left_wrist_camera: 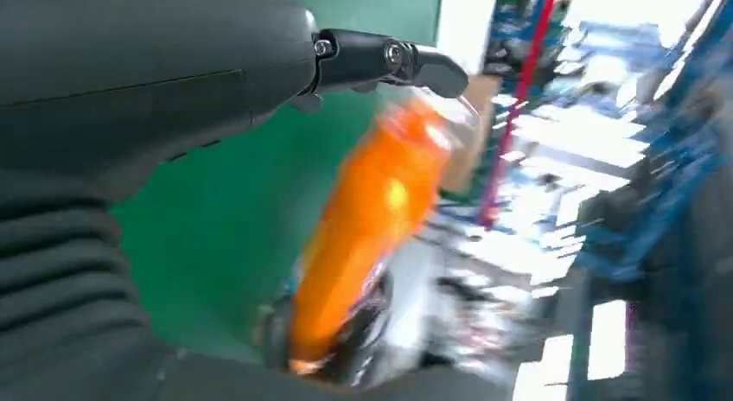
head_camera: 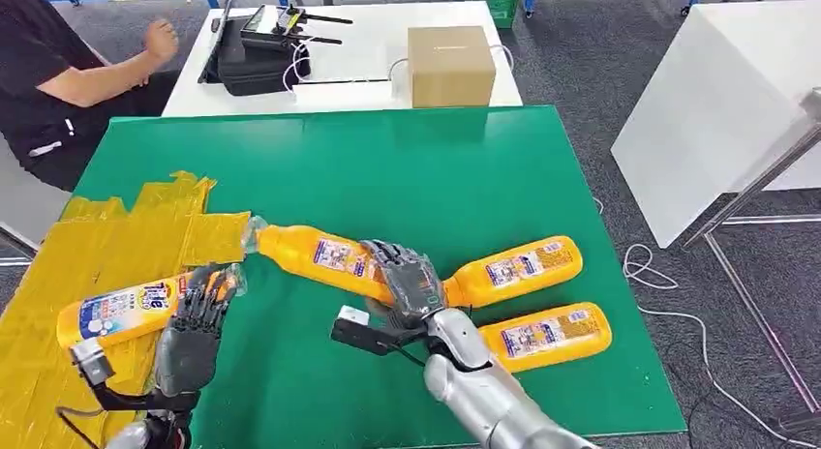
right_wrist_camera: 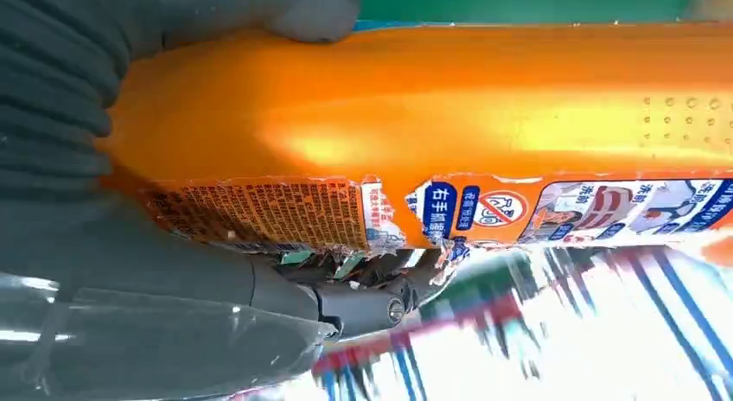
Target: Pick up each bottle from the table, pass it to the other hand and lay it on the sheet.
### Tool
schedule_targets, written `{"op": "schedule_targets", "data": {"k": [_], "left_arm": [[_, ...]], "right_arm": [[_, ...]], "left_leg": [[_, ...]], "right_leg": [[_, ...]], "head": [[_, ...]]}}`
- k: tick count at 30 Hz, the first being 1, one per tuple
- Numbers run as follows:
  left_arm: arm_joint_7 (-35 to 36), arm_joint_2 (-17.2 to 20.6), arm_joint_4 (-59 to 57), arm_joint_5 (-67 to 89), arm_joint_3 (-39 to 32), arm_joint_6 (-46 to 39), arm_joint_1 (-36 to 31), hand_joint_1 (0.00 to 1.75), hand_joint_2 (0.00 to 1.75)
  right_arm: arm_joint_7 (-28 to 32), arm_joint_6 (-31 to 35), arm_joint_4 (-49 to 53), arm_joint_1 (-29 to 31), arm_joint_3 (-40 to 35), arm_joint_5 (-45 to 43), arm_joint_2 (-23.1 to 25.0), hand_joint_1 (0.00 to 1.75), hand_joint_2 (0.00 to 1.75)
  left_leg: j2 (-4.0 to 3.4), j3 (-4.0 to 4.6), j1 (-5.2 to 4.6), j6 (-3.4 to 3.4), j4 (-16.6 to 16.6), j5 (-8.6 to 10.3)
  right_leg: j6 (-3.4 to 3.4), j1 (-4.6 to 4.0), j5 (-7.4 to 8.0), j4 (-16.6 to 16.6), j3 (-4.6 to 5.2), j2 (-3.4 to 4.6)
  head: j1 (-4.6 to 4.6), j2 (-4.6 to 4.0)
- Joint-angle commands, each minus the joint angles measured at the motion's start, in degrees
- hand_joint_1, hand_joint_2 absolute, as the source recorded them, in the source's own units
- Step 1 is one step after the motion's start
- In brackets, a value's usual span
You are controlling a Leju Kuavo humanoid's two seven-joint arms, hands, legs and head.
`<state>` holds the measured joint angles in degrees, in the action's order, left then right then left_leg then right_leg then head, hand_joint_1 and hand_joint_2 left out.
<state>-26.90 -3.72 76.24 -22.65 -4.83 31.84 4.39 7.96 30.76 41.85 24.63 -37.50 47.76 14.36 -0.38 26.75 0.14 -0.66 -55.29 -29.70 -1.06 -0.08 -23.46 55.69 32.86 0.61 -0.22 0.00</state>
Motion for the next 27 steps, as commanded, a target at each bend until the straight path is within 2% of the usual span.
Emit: {"op": "schedule_targets", "data": {"k": [1,6,11,14,17,20,27], "left_arm": [[0.66,-7.42,1.93,-0.02,-2.61,-2.02,1.39,0.00,1.75],[0.66,-7.03,1.72,-0.03,-2.69,-1.94,1.30,0.00,1.75],[0.42,-6.59,0.81,-0.61,-2.40,-1.06,1.15,0.00,1.75],[0.40,-6.67,1.31,-0.56,-1.09,-0.53,1.12,0.00,1.75],[0.29,-6.19,1.43,-0.82,0.90,-0.37,0.59,0.00,1.75],[0.22,-5.92,1.91,-0.19,2.37,-0.63,0.61,0.00,1.75],[-0.66,-5.03,2.36,-1.93,4.08,0.03,1.24,0.00,1.75]], "right_arm": [[0.70,3.12,18.29,-7.25,2.74,2.35,-3.08,1.75,1.75],[0.55,2.89,18.70,-7.26,2.77,2.43,-3.30,1.75,1.75],[2.38,-1.13,19.85,-7.46,0.22,0.87,-2.39,1.75,1.75],[2.46,-3.60,17.30,-7.06,-3.25,0.98,-0.49,1.75,1.75],[1.12,-9.37,10.54,-4.67,-7.35,-1.06,2.05,1.75,1.75],[1.14,-11.99,5.14,-3.36,-9.40,-1.86,3.88,1.75,1.75],[1.12,-15.64,1.44,-4.93,-19.81,-2.75,5.64,1.75,1.75]], "left_leg": [[0.20,-0.02,0.06,0.00,-0.01,-0.03],[0.08,0.04,0.01,0.01,0.02,0.00],[0.07,0.03,0.05,0.02,0.04,-0.02],[0.00,-0.03,0.09,0.03,0.05,-0.06],[-0.01,-0.06,0.12,0.04,0.05,-0.07],[-0.04,-0.01,0.10,0.03,0.07,-0.02],[-0.01,-0.11,0.15,0.04,0.12,-0.03]], "right_leg": [[-0.06,-0.06,-0.05,-0.07,-0.12,-0.21],[-0.03,0.01,0.00,-0.04,-0.01,-0.09],[-0.03,-0.04,-0.01,-0.08,-0.06,-0.08],[-0.02,-0.07,-0.03,-0.08,-0.09,-0.01],[-0.03,-0.10,-0.03,-0.07,-0.11,-0.01],[-0.02,-0.08,0.01,-0.05,-0.04,0.03],[-0.03,-0.10,-0.01,-0.11,-0.16,-0.01]], "head": [[0.04,0.00],[0.02,0.00],[0.04,0.00],[0.04,0.00],[0.04,0.00],[0.02,0.00],[0.02,0.00]]}}
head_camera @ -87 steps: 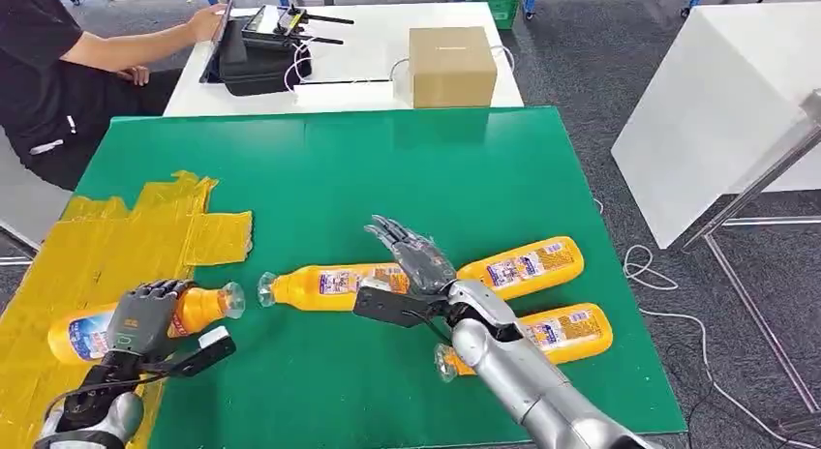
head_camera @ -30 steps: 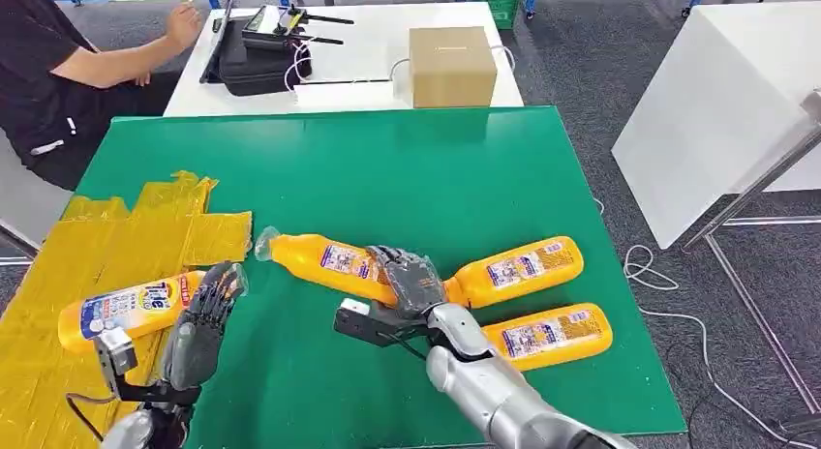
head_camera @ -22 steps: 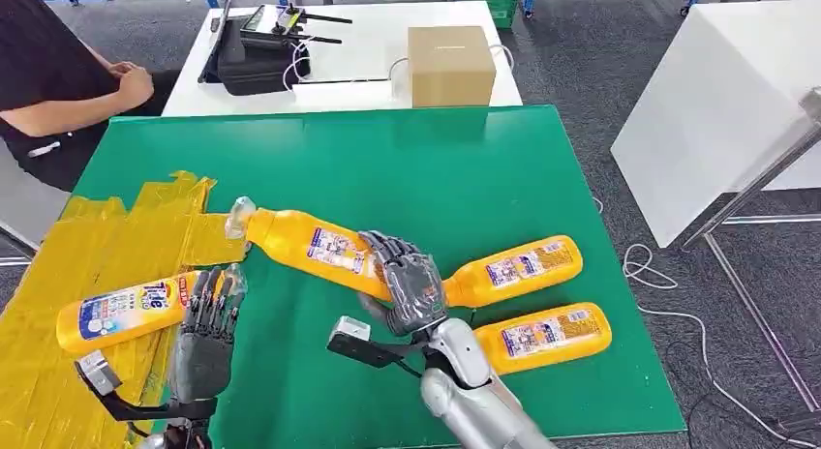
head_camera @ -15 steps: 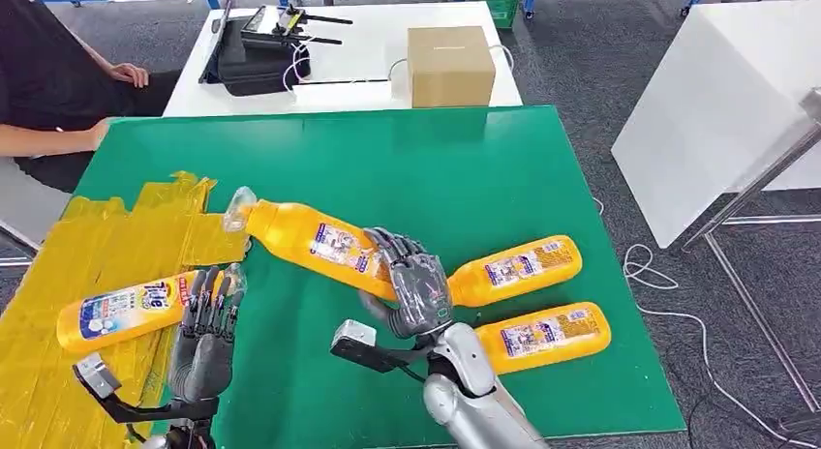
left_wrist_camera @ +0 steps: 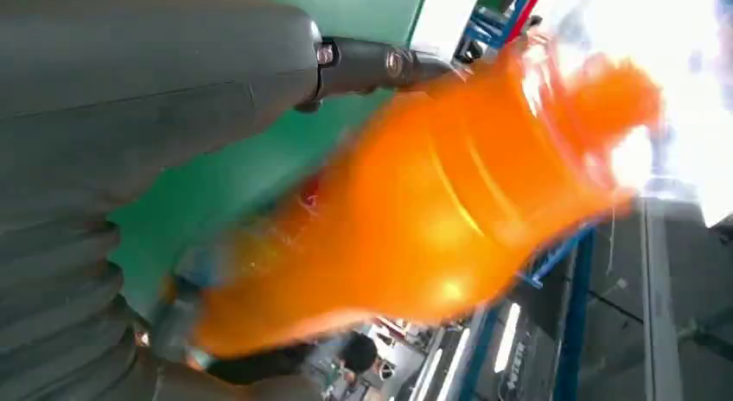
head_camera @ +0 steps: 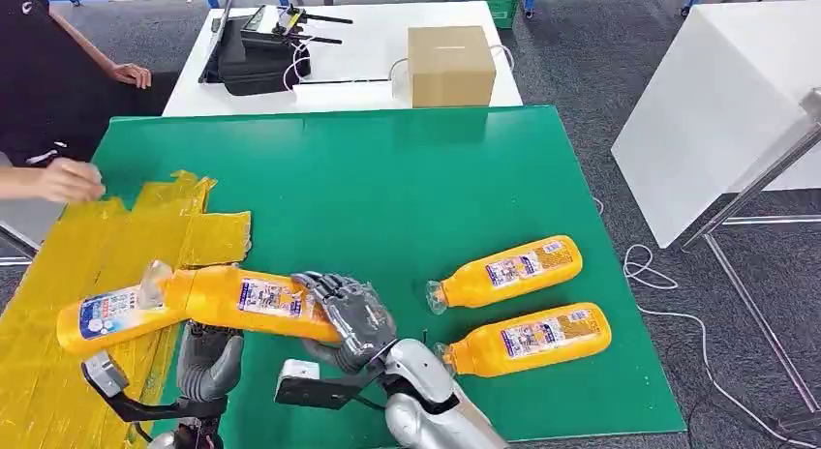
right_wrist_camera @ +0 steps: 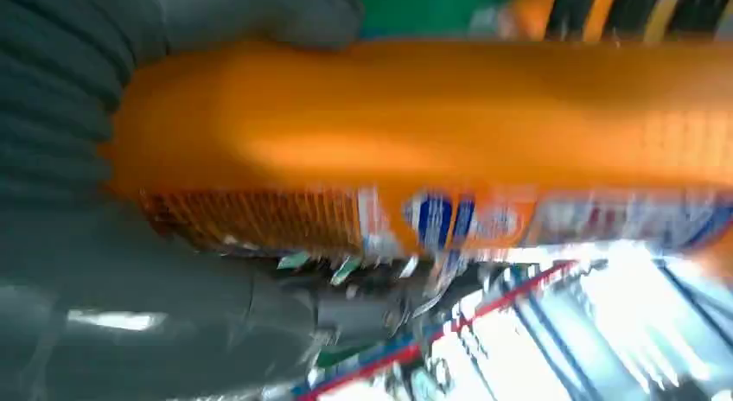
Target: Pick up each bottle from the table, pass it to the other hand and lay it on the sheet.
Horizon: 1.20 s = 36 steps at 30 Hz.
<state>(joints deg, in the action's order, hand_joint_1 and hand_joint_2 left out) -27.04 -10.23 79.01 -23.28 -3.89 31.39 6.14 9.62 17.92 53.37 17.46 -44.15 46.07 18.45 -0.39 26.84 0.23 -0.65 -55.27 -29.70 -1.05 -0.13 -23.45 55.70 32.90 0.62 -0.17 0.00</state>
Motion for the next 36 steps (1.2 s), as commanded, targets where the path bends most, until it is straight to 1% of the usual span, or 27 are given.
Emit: {"op": "schedule_targets", "data": {"k": [1,4,6,7,8,10,11,12,14,15,16,17,18,21,24,26,27,28,29,30,31,32,33,34,35,36], "left_arm": [[-0.49,1.44,-0.50,-1.46,3.09,0.67,-0.56,0.00,1.75],[-0.40,1.38,-0.60,-1.91,3.04,0.91,-0.62,0.00,1.75],[-0.41,1.56,-0.91,-2.29,3.03,1.39,-0.75,0.00,1.75],[-0.41,1.52,-1.07,-2.78,2.91,1.66,-0.81,0.00,1.75],[-0.14,1.53,-1.52,-3.46,2.87,1.80,-1.28,0.00,1.75],[-0.18,1.44,-2.00,-4.37,2.80,1.94,-2.08,0.00,1.75],[0.13,1.28,-2.20,-5.16,2.70,2.01,-2.30,0.77,1.75],[0.13,1.28,-2.18,-5.17,2.73,2.04,-2.35,1.75,1.75],[0.04,1.22,-2.18,-5.34,2.73,2.35,-2.39,1.75,1.75],[-0.09,1.10,-2.17,-5.55,2.52,2.54,-2.22,1.75,1.75],[-0.15,1.01,-2.23,-5.67,2.37,2.85,-2.17,1.75,1.75],[-0.21,0.90,-2.23,-5.78,2.06,3.09,-1.81,1.75,1.75],[-0.43,0.77,-2.33,-6.22,1.83,3.78,-1.73,1.75,1.75],[-0.43,0.74,-2.39,-6.23,1.78,3.86,-1.72,1.75,1.75],[-0.43,0.70,-2.37,-6.23,1.80,3.87,-1.80,1.75,1.75],[-0.43,0.70,-2.42,-6.23,1.76,3.90,-1.83,1.75,1.75],[-0.43,0.65,-2.50,-6.24,1.69,4.00,-1.89,1.75,1.75],[-0.43,0.58,-2.65,-6.24,1.57,4.17,-1.97,1.75,1.75],[-0.43,0.55,-2.80,-6.25,1.43,4.42,-2.06,1.75,1.75],[-0.43,0.54,-2.84,-6.27,1.36,4.63,-2.12,1.75,1.75],[-0.66,0.58,-2.64,-5.62,1.22,4.35,-2.18,1.75,1.75],[-1.46,0.68,-1.84,-3.40,0.99,2.82,-2.15,1.75,1.75],[-2.39,0.96,-0.89,-0.85,0.88,1.10,-2.06,1.75,1.75],[-3.71,1.67,0.69,4.11,1.13,-2.34,-2.11,1.75,1.75],[-5.05,2.38,2.06,9.68,1.38,-6.51,-2.10,1.75,1.75],[-5.60,3.27,3.48,14.49,1.63,-10.56,-2.09,1.75,1.75]], "right_arm": [[-0.86,-2.75,-10.58,2.45,-14.66,-1.60,1.55,1.75,1.75],[-0.81,-3.33,-10.96,2.71,-15.33,-1.75,1.55,1.75,1.75],[-0.90,-4.43,-11.62,2.56,-17.79,-2.66,1.55,1.75,1.75],[-1.15,-4.57,-12.01,2.48,-19.31,-2.81,1.55,1.75,1.75],[-0.35,-5.74,-13.82,4.18,-21.03,-3.30,1.55,1.75,1.75],[1.74,-6.30,-16.39,5.94,-20.70,-4.67,1.55,1.75,1.75],[2.08,-6.05,-17.10,6.36,-20.91,-5.33,1.55,1.75,1.75],[2.10,-6.03,-17.27,6.45,-20.83,-5.43,1.55,1.75,1.75],[1.94,-5.68,-17.54,6.61,-21.13,-6.11,1.55,1.75,1.75],[0.99,-4.40,-16.65,5.40,-20.49,-6.56,1.55,1.75,1.75],[0.39,-4.97,-16.64,5.60,-21.63,-6.09,1.55,1.75,1.75],[-1.23,-3.61,-14.95,3.58,-21.77,-5.80,1.55,1.75,1.75],[-2.24,-3.52,-14.45,3.07,-22.19,-5.45,1.55,1.75,1.75],[-2.39,-3.48,-14.35,2.98,-22.24,-5.42,1.55,1.75,1.75],[-2.39,-3.53,-14.44,3.16,-22.15,-5.43,1.55,1.75,1.75],[-2.38,-3.51,-14.67,3.29,-21.93,-5.48,1.55,1.75,1.75],[-2.39,-3.33,-14.80,3.31,-21.58,-5.58,1.55,1.75,1.75],[-2.29,-3.16,-14.97,3.36,-21.26,-5.53,1.55,1.75,1.75],[-2.21,-2.95,-15.15,3.46,-20.60,-5.56,1.55,1.75,1.75],[-2.12,-2.70,-15.30,3.55,-19.98,-5.49,1.55,1.75,1.75],[-2.09,-2.30,-15.46,3.64,-19.07,-5.34,1.55,1.75,1.75],[-2.04,-1.56,-15.65,3.76,-17.48,-5.00,1.55,1.75,1.75],[-1.97,-0.70,-15.48,3.86,-16.29,-4.96,1.35,1.36,1.75],[-2.03,-0.79,-14.73,4.02,-14.10,-5.14,0.68,0.00,1.75],[-1.94,-0.39,-13.47,3.80,-12.26,-5.74,-0.13,0.00,1.75],[-2.31,0.42,-11.67,3.54,-10.63,-5.13,-1.34,0.00,0.00]], "left_leg": [[0.00,-0.15,0.03,0.02,0.10,-0.02],[0.04,-0.19,0.06,0.03,0.12,-0.03],[0.13,-0.32,0.10,0.06,0.16,-0.05],[0.13,-0.23,0.07,0.04,0.14,-0.02],[0.14,-0.21,0.04,0.04,0.13,-0.01],[0.07,-0.14,0.01,0.03,0.10,0.00],[0.14,-0.20,0.07,0.05,0.11,0.00],[0.13,-0.09,0.02,0.03,0.06,0.02],[0.24,-0.11,0.01,0.03,0.08,0.04],[0.37,-0.18,0.03,0.04,0.13,0.07],[0.28,-0.14,0.00,0.02,0.09,0.05],[0.29,-0.18,0.02,0.03,0.12,0.04],[0.14,-0.17,-0.01,0.02,0.11,0.02],[0.30,-0.33,0.07,0.04,0.20,0.00],[0.22,-0.10,-0.01,0.01,0.07,0.03],[0.37,-0.20,0.04,0.02,0.13,0.03],[0.25,-0.12,-0.02,0.01,0.09,0.04],[0.28,-0.15,0.01,0.02,0.11,0.03],[0.17,-0.08,-0.02,0.01,0.07,0.03],[0.30,-0.16,0.01,0.02,0.12,0.04],[0.18,-0.07,-0.05,0.01,0.07,0.04],[0.35,-0.15,0.00,0.03,0.12,0.05],[0.22,-0.07,-0.04,0.02,0.07,0.04],[0.25,-0.09,-0.03,0.02,0.08,0.04],[0.36,-0.12,0.01,0.03,0.09,0.05],[0.38,-0.14,0.03,0.04,0.09,0.04]], "right_leg": [[-0.03,-0.02,-0.01,-0.10,-0.15,-0.02],[-0.03,-0.05,-0.02,-0.14,-0.21,-0.05],[-0.04,-0.09,-0.06,-0.19,-0.35,-0.16],[-0.03,-0.06,-0.04,-0.17,-0.25,-0.15],[-0.02,-0.04,-0.05,-0.14,-0.23,-0.16],[-0.02,-0.01,-0.01,-0.11,-0.14,-0.08],[-0.02,-0.07,-0.01,-0.16,-0.24,-0.16],[-0.02,-0.02,0.00,-0.10,-0.10,-0.13],[-0.02,-0.05,-0.01,-0.13,-0.12,-0.25],[-0.03,-0.07,-0.03,-0.20,-0.24,-0.40],[-0.03,-0.06,-0.03,-0.15,-0.17,-0.31],[-0.04,-0.08,-0.03,-0.19,-0.22,-0.31],[-0.02,-0.05,-0.02,-0.15,-0.15,-0.17],[-0.05,-0.12,-0.07,-0.27,-0.36,-0.32],[-0.03,-0.06,-0.04,-0.12,-0.08,-0.24],[-0.06,-0.11,-0.06,-0.22,-0.25,-0.41],[-0.04,-0.06,-0.04,-0.15,-0.12,-0.29],[-0.05,-0.08,-0.04,-0.18,-0.17,-0.32],[-0.03,-0.05,-0.03,-0.12,-0.06,-0.20],[-0.05,-0.08,-0.04,-0.19,-0.19,-0.33],[-0.03,-0.03,-0.02,-0.11,-0.04,-0.21],[-0.04,-0.08,-0.04,-0.19,-0.18,-0.38],[-0.02,-0.04,-0.03,-0.12,-0.05,-0.25],[-0.03,-0.06,-0.03,-0.14,-0.08,-0.28],[-0.04,-0.09,-0.04,-0.18,-0.16,-0.39],[-0.05,-0.11,-0.05,-0.20,-0.19,-0.41]], "head": [[0.00,0.00],[0.04,0.00],[0.02,0.00],[0.00,0.00],[0.02,0.00],[0.02,0.00],[0.00,0.00],[0.00,0.00],[-0.02,0.00],[-0.02,0.00],[-0.02,0.00],[-0.02,0.00],[-0.02,0.00],[-0.02,0.00],[-0.04,0.00],[0.00,0.00],[0.00,0.00],[0.00,0.00],[0.00,0.00],[0.00,0.00],[0.00,0.00],[0.00,0.00],[0.00,0.00],[0.00,0.00],[0.00,0.00],[0.00,0.00]]}}
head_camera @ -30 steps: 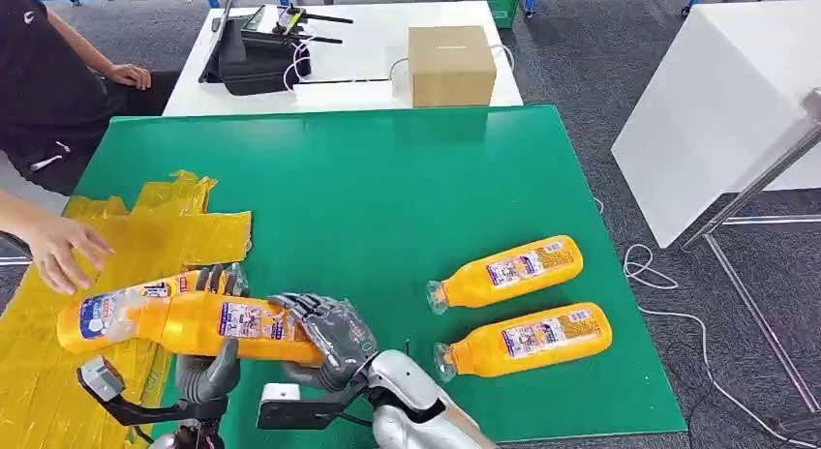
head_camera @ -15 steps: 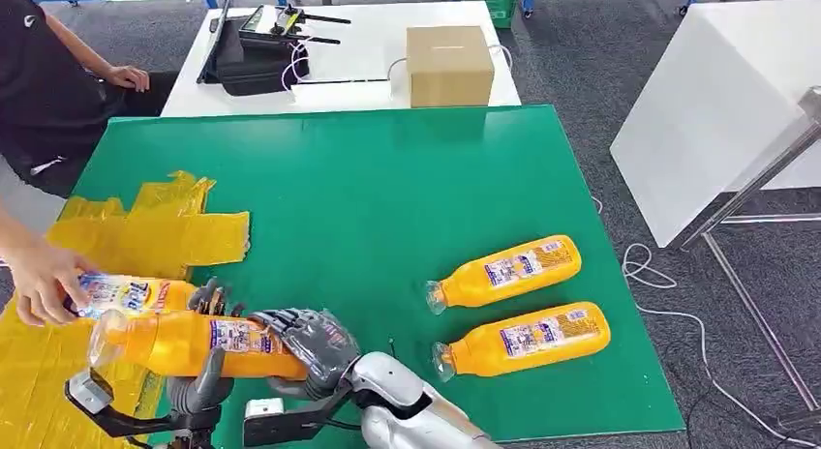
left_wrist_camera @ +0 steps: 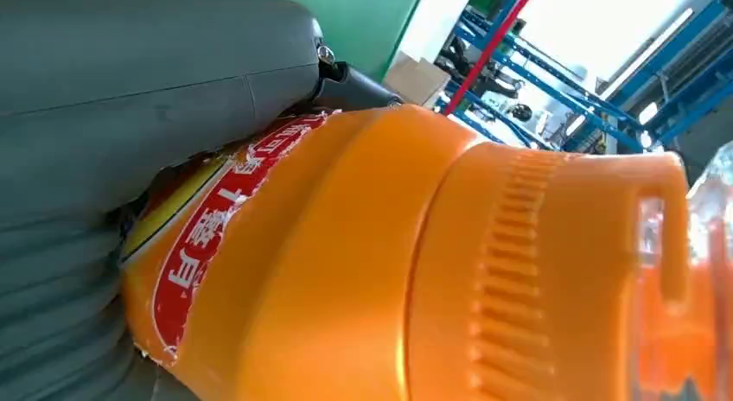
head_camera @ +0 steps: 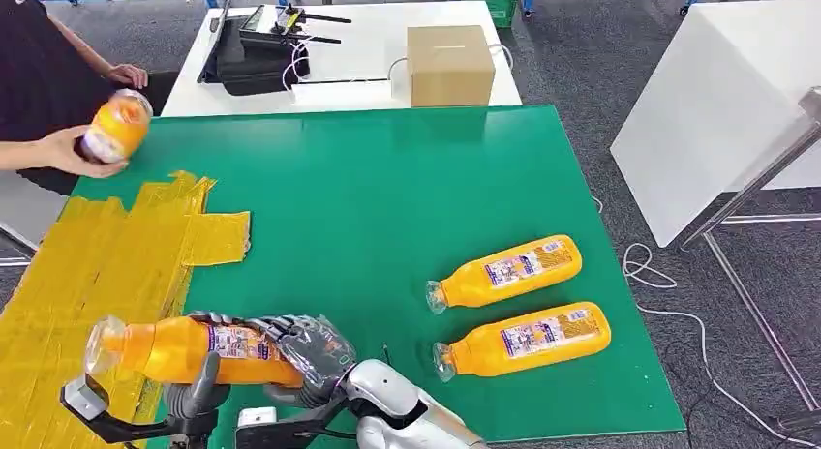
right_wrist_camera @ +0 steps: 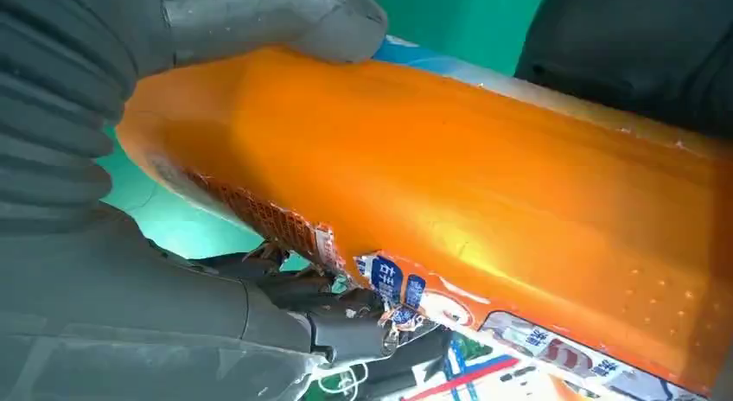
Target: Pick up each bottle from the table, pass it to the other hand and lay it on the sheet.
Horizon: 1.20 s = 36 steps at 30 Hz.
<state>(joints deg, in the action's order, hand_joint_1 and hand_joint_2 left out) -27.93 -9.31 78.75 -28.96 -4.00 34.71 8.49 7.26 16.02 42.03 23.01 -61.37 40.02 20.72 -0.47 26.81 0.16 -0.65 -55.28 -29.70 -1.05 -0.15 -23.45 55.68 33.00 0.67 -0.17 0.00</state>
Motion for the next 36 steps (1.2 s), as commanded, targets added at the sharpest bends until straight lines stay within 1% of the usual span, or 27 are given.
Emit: {"op": "schedule_targets", "data": {"k": [1,2,3,4,5,6,7,8,9,10,11,12,16,17,20,21,22,23,24,25,26,27,28,30,31,33,36], "left_arm": [[-5.09,3.22,5.07,23.50,1.84,-16.74,-4.45,1.75,1.75],[-4.74,3.55,5.77,23.37,1.42,-16.74,-4.52,1.75,1.75],[-4.58,3.58,5.94,23.30,1.26,-16.68,-4.47,1.75,1.75],[-4.58,3.58,5.94,23.30,1.26,-16.68,-4.47,1.75,1.75],[-5.20,3.91,6.33,26.71,1.40,-19.60,-4.32,1.75,1.75],[-5.96,4.20,7.49,33.09,1.35,-25.54,-4.41,1.75,1.75],[-6.20,4.93,8.76,38.53,1.20,-30.77,-4.58,1.75,1.75],[-5.28,6.08,10.65,45.36,0.59,-37.09,-4.78,1.75,1.75],[-4.25,6.88,11.79,50.82,-0.09,-41.59,-4.80,1.75,1.75],[-3.48,7.84,12.66,56.44,-0.42,-45.62,-4.74,1.75,1.75],[-2.21,9.14,13.05,63.96,-0.75,-50.72,-4.59,1.75,1.75],[-0.53,10.18,12.68,69.71,-0.89,-54.46,-4.58,1.75,1.75],[4.86,13.85,10.57,85.91,0.24,-62.64,-2.23,1.75,1.75],[6.42,14.64,9.32,89.20,0.84,-64.08,-1.68,1.75,1.75],[9.52,16.49,4.98,94.49,2.71,-65.69,-1.11,1.75,1.75],[11.60,17.04,2.97,98.23,3.27,-66.37,-1.35,1.75,1.75],[12.77,17.60,0.61,100.23,4.26,-66.58,-1.93,1.75,1.75],[13.84,18.26,-2.71,101.48,5.60,-65.88,-3.01,1.75,1.75],[14.91,18.59,-5.22,102.59,6.45,-65.48,-3.88,1.75,1.75],[15.38,18.89,-7.89,102.51,7.42,-65.09,-4.91,1.75,1.75],[15.75,18.91,-9.05,102.04,7.65,-64.53,-5.34,1.75,1.75],[16.01,19.07,-10.48,101.09,8.12,-62.42,-6.11,1.75,1.75],[16.12,19.13,-11.80,100.13,8.35,-60.76,-6.83,1.75,1.75],[16.12,19.16,-12.31,100.08,8.46,-60.66,-7.07,1.75,1.75],[16.12,19.16,-12.31,100.08,8.46,-60.66,-7.07,1.75,1.75],[16.12,19.19,-12.28,100.08,8.47,-60.66,-7.15,1.75,1.75],[16.12,19.23,-11.93,100.05,8.50,-60.69,-7.04,1.75,1.75]], "right_arm": [[-0.10,1.98,1.97,-2.46,8.42,0.97,-4.93,0.00,0.00],[0.01,1.14,3.51,-2.80,9.35,1.45,-5.76,0.00,0.00],[0.03,0.78,3.97,-2.93,9.70,1.69,-5.95,0.00,0.00],[0.03,0.78,3.97,-2.93,9.70,1.69,-5.95,0.00,0.00],[-0.16,1.26,4.61,-3.56,10.52,2.06,-5.88,0.00,0.00],[-0.26,2.25,6.52,-4.35,12.16,2.24,-6.70,0.00,0.00],[-0.28,2.20,9.55,-5.25,13.76,2.32,-8.17,0.00,0.00],[-0.34,1.52,14.81,-6.80,16.11,2.31,-10.75,0.00,0.00],[0.13,0.74,18.78,-7.90,17.47,2.37,-12.89,0.00,0.00],[1.66,-0.70,22.96,-9.05,18.72,1.20,-15.18,0.00,0.00],[3.95,-4.82,28.01,-9.96,19.97,-1.66,-18.51,0.00,0.00],[4.45,-6.96,31.15,-10.45,20.80,-2.09,-21.17,0.00,0.00],[8.20,-12.62,39.81,-13.21,25.16,-6.39,-30.94,0.00,0.00],[9.21,-14.00,42.65,-14.45,26.29,-7.81,-34.12,0.00,1.75],[10.89,-16.64,50.09,-17.64,29.62,-10.24,-42.05,0.00,1.75],[10.99,-17.61,52.24,-18.30,30.51,-10.75,-44.78,0.00,1.75],[10.95,-18.78,54.20,-19.21,31.72,-11.76,-47.23,0.00,1.75],[10.77,-20.30,56.64,-20.62,33.45,-12.73,-50.80,0.00,1.75],[10.68,-20.84,58.24,-21.77,35.12,-13.22,-53.32,0.00,1.75],[10.71,-21.77,59.59,-23.08,37.38,-13.72,-55.25,0.00,1.75],[10.73,-22.57,60.02,-23.51,38.20,-13.62,-56.05,0.00,1.75],[10.02,-23.49,60.57,-24.31,39.39,-13.47,-57.26,0.00,1.75],[9.51,-24.05,60.83,-24.98,40.58,-13.34,-58.32,0.00,1.75],[9.62,-24.26,60.85,-25.25,41.10,-13.44,-58.44,0.00,1.75],[9.62,-24.26,60.85,-25.25,41.10,-13.44,-58.44,0.00,1.75],[9.60,-24.24,60.86,-25.31,40.91,-13.44,-58.08,0.00,1.75],[9.52,-24.44,60.74,-24.99,40.56,-13.25,-57.62,0.00,1.75]], "left_leg": [[0.42,-0.06,0.09,0.03,0.06,0.04],[0.34,0.05,0.06,0.01,0.01,0.05],[0.46,0.03,0.11,0.02,-0.01,0.04],[0.28,0.04,0.07,0.01,0.01,0.03],[0.34,-0.02,0.10,0.02,0.01,0.02],[0.22,0.01,0.07,0.01,0.00,0.01],[0.26,-0.07,0.10,0.03,0.04,-0.01],[0.28,-0.08,0.11,0.03,0.05,0.00],[0.35,0.06,0.08,0.01,-0.01,0.02],[0.46,0.02,0.11,0.02,-0.01,0.02],[0.35,0.11,0.08,0.00,-0.03,0.03],[0.43,0.05,0.12,-0.01,-0.03,0.01],[0.32,0.00,-0.01,-0.03,0.07,0.03],[0.39,-0.05,0.01,-0.04,0.07,0.01],[0.45,-0.10,-0.04,-0.05,0.07,-0.03],[0.37,-0.01,-0.14,-0.07,0.06,0.01],[0.48,-0.05,-0.12,-0.07,0.06,-0.02],[0.54,-0.15,-0.12,-0.07,0.08,-0.04],[0.52,-0.05,-0.21,-0.13,0.07,-0.02],[0.68,-0.09,-0.20,-0.14,0.05,-0.04],[0.51,0.03,-0.35,-0.21,0.04,-0.05],[0.66,-0.02,-0.35,-0.22,0.04,-0.05],[0.51,0.00,-0.34,-0.21,0.02,-0.06],[0.52,-0.05,-0.29,-0.17,0.00,-0.09],[0.33,0.02,-0.30,-0.17,0.01,-0.10],[0.17,0.07,-0.28,-0.21,0.02,-0.14],[0.17,-0.07,-0.26,-0.18,0.08,-0.12]], "right_leg": [[-0.04,-0.08,-0.04,-0.14,-0.23,-0.44],[-0.03,-0.06,-0.02,-0.08,-0.11,-0.35],[-0.05,-0.10,-0.03,-0.10,-0.18,-0.46],[-0.04,-0.06,-0.01,-0.08,-0.12,-0.27],[-0.06,-0.09,-0.02,-0.10,-0.20,-0.34],[-0.04,-0.06,-0.01,-0.05,-0.11,-0.21],[-0.05,-0.08,-0.03,-0.09,-0.21,-0.26],[-0.05,-0.08,-0.04,-0.11,-0.24,-0.29],[-0.04,-0.05,-0.03,-0.05,-0.12,-0.34],[-0.06,-0.08,-0.06,-0.08,-0.21,-0.47],[-0.04,-0.06,-0.01,-0.06,-0.08,-0.34],[-0.07,-0.11,-0.03,-0.11,-0.19,-0.42],[-0.08,0.07,-0.03,-0.09,-0.17,-0.31],[-0.10,0.07,-0.05,-0.13,-0.26,-0.38],[-0.10,0.16,-0.10,-0.14,-0.33,-0.44],[-0.09,0.25,-0.07,-0.09,-0.19,-0.36],[-0.10,0.22,-0.10,-0.11,-0.26,-0.47],[-0.12,0.22,-0.14,-0.15,-0.38,-0.54],[-0.10,0.31,-0.11,-0.10,-0.23,-0.51],[-0.12,0.29,-0.15,-0.14,-0.32,-0.68],[-0.09,0.35,-0.10,-0.09,-0.14,-0.51],[-0.12,0.34,-0.13,-0.12,-0.23,-0.68],[-0.10,0.33,-0.10,-0.10,-0.15,-0.52],[-0.10,0.28,-0.11,-0.11,-0.23,-0.55],[-0.06,0.28,-0.06,-0.11,-0.13,-0.35],[-0.05,0.31,-0.03,-0.10,-0.10,-0.19],[-0.03,0.29,-0.03,-0.15,-0.21,-0.19]], "head": [[0.00,0.00],[0.00,0.00],[0.00,0.00],[0.00,0.00],[0.00,0.00],[0.00,0.00],[-0.02,0.00],[0.00,0.00],[0.00,0.00],[0.00,0.00],[0.00,0.00],[-0.02,0.00],[0.00,0.00],[-0.02,0.00],[-0.02,0.00],[-0.02,0.00],[-0.02,0.00],[-0.02,0.00],[-0.02,0.00],[-0.02,0.00],[-0.02,0.00],[-0.04,0.00],[-0.04,0.00],[-0.04,0.00],[0.02,0.00],[-0.02,0.00],[-0.04,0.00]]}}
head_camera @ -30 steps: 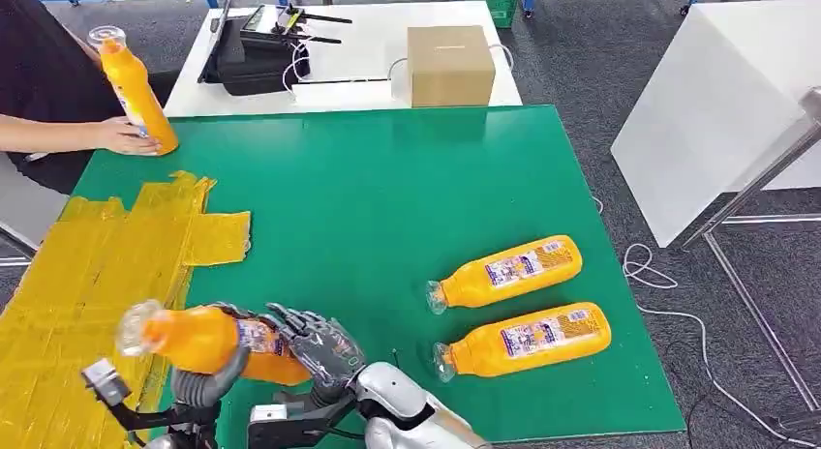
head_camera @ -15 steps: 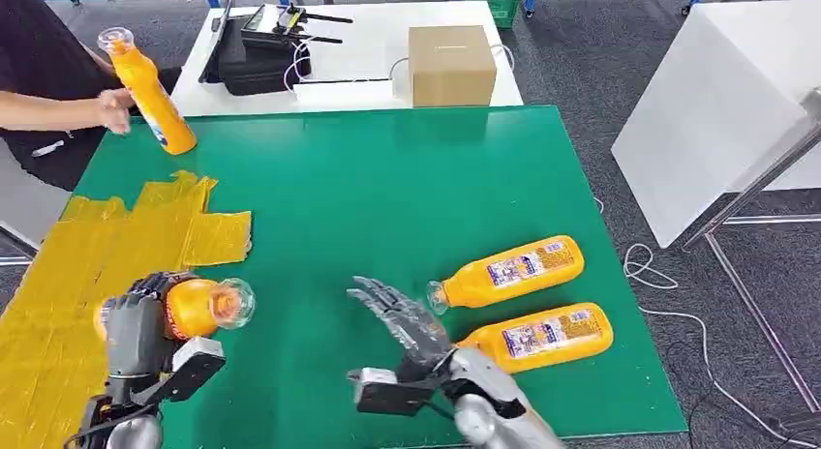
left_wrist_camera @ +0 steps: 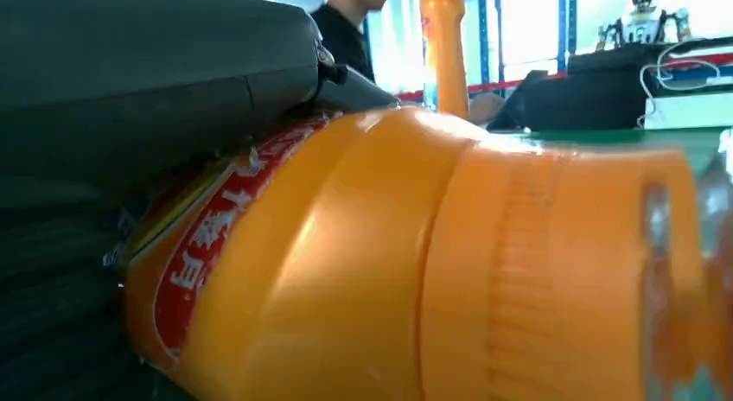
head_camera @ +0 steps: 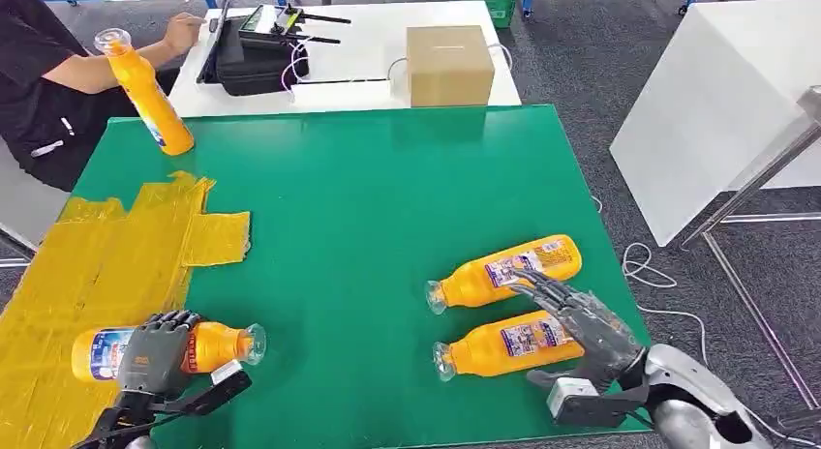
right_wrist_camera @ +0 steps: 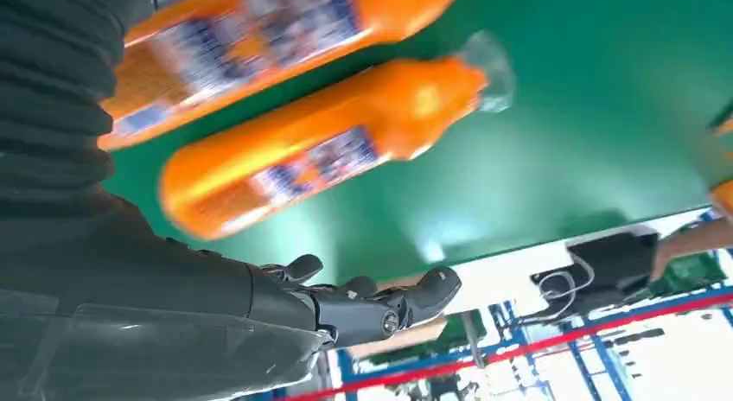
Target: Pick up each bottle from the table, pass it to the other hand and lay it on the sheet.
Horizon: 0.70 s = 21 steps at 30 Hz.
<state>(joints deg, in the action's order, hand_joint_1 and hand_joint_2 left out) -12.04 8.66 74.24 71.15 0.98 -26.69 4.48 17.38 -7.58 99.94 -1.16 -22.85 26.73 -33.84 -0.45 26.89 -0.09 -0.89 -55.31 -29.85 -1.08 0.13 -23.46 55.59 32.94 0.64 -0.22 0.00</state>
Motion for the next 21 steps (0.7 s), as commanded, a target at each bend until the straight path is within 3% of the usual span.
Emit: {"op": "schedule_targets", "data": {"k": [1,5,6,7,8,9,12,21], "left_arm": [[0.23,1.27,-7.42,-0.05,3.52,0.71,-3.03,1.75,1.75],[0.23,1.27,-7.42,-0.05,3.52,0.71,-3.03,1.75,1.75],[-0.29,1.30,-7.81,-3.02,3.52,5.30,-3.15,1.33,1.75],[-1.19,1.63,-8.80,-5.18,3.62,8.22,-3.48,0.00,1.75],[-2.99,2.39,-10.73,-8.03,3.66,10.99,-3.84,0.00,1.75],[-3.89,2.85,-12.12,-9.38,3.46,11.79,-4.02,0.00,0.00],[-7.68,4.13,-13.86,-14.42,2.53,13.12,-3.57,0.00,0.00],[-14.77,2.96,-5.45,-29.63,-0.67,20.02,-1.63,0.00,0.00]], "right_arm": [[-0.60,-0.83,2.83,-0.82,2.03,0.04,-3.06,0.00,1.75],[-0.60,-0.83,2.83,-0.82,2.03,0.04,-3.06,0.00,1.75],[-1.69,-1.41,2.62,-0.58,1.60,1.15,-3.91,0.00,1.75],[-2.42,-2.13,2.14,-0.48,1.77,1.12,-5.15,0.00,1.75],[-2.77,-3.34,1.18,0.08,1.89,1.08,-7.35,0.00,1.75],[-2.89,-4.44,0.55,0.79,2.00,0.92,-8.81,0.00,1.75],[-3.30,-7.83,-2.02,3.56,1.75,0.40,-11.72,0.00,1.75],[-8.10,-10.53,-19.15,15.13,-11.58,6.69,-8.56,0.00,1.75]], "left_leg": [[0.18,-0.18,0.04,0.08,0.11,0.02],[0.11,-0.15,0.07,0.06,0.09,0.03],[0.11,-0.16,0.09,0.06,0.09,0.03],[0.08,-0.17,0.06,0.03,0.10,0.04],[0.09,-0.18,0.06,0.03,0.10,0.05],[0.11,-0.18,0.10,0.02,0.09,0.05],[0.03,-0.29,0.05,0.01,0.12,0.04],[-0.09,-0.46,0.17,0.01,0.23,0.20]], "right_leg": [[0.00,-0.03,-0.02,-0.09,-0.21,-0.20],[-0.01,-0.07,0.01,-0.10,-0.20,-0.12],[-0.01,-0.09,0.01,-0.10,-0.21,-0.12],[-0.01,-0.06,0.01,-0.08,-0.21,-0.10],[-0.02,-0.06,0.01,-0.09,-0.23,-0.10],[-0.03,-0.10,0.02,-0.12,-0.26,-0.13],[-0.05,-0.05,0.02,-0.11,-0.33,-0.05],[-0.01,-0.07,0.33,-0.35,-0.60,0.09]], "head": [[0.00,0.00],[-0.02,0.00],[0.00,0.00],[-0.02,0.00],[0.00,0.00],[0.00,0.00],[-0.02,0.00],[-0.02,0.00]]}}
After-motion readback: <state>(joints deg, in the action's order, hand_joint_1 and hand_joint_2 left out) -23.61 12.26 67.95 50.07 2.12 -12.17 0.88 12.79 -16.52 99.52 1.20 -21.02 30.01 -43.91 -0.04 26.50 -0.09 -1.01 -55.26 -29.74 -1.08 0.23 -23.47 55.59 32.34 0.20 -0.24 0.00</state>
